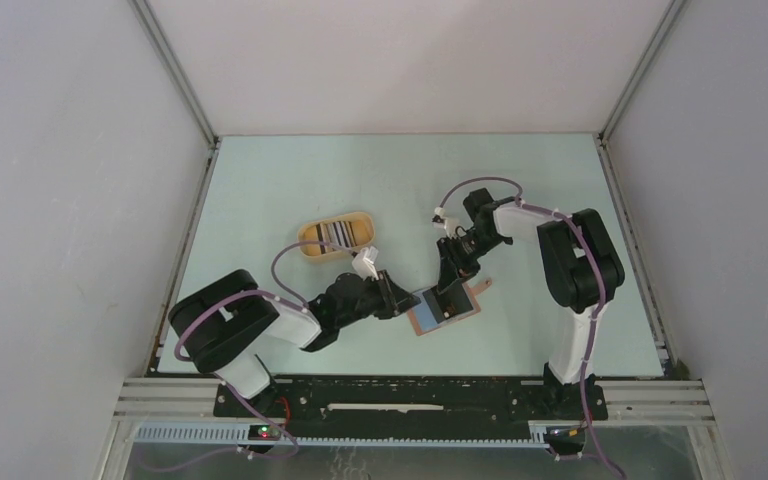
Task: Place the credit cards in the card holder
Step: Insert the credit card into the card holder.
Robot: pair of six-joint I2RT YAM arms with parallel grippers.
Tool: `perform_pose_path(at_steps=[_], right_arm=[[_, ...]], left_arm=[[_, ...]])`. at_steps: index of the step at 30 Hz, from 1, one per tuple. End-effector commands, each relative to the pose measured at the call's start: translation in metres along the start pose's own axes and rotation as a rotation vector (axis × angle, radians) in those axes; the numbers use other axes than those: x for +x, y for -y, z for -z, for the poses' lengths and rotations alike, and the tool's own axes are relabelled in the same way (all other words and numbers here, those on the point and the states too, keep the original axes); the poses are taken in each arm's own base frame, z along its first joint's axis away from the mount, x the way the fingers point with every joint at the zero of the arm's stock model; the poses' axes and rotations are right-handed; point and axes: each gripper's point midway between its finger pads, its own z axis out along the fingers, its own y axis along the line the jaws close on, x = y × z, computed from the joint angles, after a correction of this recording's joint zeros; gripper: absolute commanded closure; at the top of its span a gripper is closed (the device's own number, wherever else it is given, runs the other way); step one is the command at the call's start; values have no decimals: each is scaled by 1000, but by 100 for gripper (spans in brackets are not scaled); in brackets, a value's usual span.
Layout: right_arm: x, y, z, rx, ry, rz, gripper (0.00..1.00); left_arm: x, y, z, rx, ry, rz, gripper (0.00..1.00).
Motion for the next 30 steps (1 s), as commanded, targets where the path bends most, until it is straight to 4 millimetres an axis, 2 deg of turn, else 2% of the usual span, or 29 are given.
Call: perform_pose_path(at_steps=[1, 9, 18, 30], right_arm=[[-14, -7, 16, 97, 42, 136, 64], [-11, -4, 17, 202, 15, 199, 59], [-4, 4, 13, 240, -27, 186, 58], [7, -20, -7, 98, -88, 169, 59]], left_arm=[[7, -12, 9, -37, -7, -34, 78], [10, -15, 10, -42, -21, -30, 80], [16, -21, 9, -65, -45, -22, 80], [24, -24, 2, -83, -98, -30, 79]])
